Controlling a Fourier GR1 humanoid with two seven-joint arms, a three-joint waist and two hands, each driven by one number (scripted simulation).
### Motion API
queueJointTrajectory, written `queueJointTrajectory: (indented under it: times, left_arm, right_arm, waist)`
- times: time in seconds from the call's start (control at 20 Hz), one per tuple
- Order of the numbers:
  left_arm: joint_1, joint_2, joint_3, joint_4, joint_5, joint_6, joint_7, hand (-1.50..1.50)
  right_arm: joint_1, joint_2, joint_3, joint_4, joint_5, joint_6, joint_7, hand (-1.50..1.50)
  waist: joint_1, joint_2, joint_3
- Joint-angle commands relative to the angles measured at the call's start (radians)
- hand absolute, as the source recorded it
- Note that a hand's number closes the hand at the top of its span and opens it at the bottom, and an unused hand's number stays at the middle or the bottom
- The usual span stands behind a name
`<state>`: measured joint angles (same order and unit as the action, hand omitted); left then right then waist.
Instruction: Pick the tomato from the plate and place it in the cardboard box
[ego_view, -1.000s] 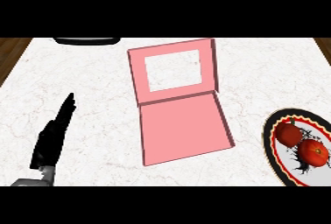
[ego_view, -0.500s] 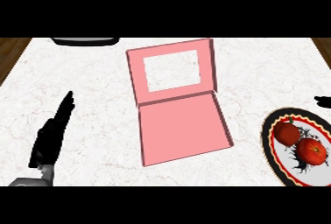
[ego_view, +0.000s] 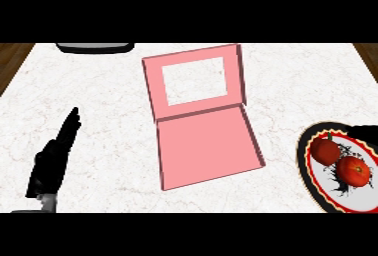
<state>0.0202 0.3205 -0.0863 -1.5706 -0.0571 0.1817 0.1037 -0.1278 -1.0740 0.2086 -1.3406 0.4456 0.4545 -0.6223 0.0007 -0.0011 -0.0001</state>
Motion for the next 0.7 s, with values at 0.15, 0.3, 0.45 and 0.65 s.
queueJointTrajectory:
  times: [0.15, 0.3, 0.45, 0.65]
  left_arm:
    - [-0.041, -0.037, 0.027, 0.082, -0.024, -0.034, -0.036, 0.00]
    - [-0.008, -0.051, 0.032, 0.090, -0.044, -0.022, -0.084, 0.00]
    - [0.009, -0.043, 0.029, -0.007, -0.062, -0.040, -0.007, 0.00]
    - [-0.031, -0.074, 0.056, 0.065, -0.064, -0.052, -0.030, 0.00]
  right_arm:
    - [-0.033, 0.086, -0.024, 0.044, 0.145, 0.042, 0.011, -1.50]
    - [0.018, 0.123, -0.010, 0.105, 0.219, -0.044, -0.030, -1.50]
    - [-0.024, 0.175, -0.042, 0.054, 0.226, 0.032, 0.039, -1.50]
    - [-0.010, 0.155, -0.107, 0.079, 0.258, 0.036, -0.054, -1.50]
  waist:
    - [0.002, 0.002, 0.000]
    - [0.001, 0.002, 0.000]
    - [0.004, 0.001, 0.000]
    - [0.000, 0.001, 0.000]
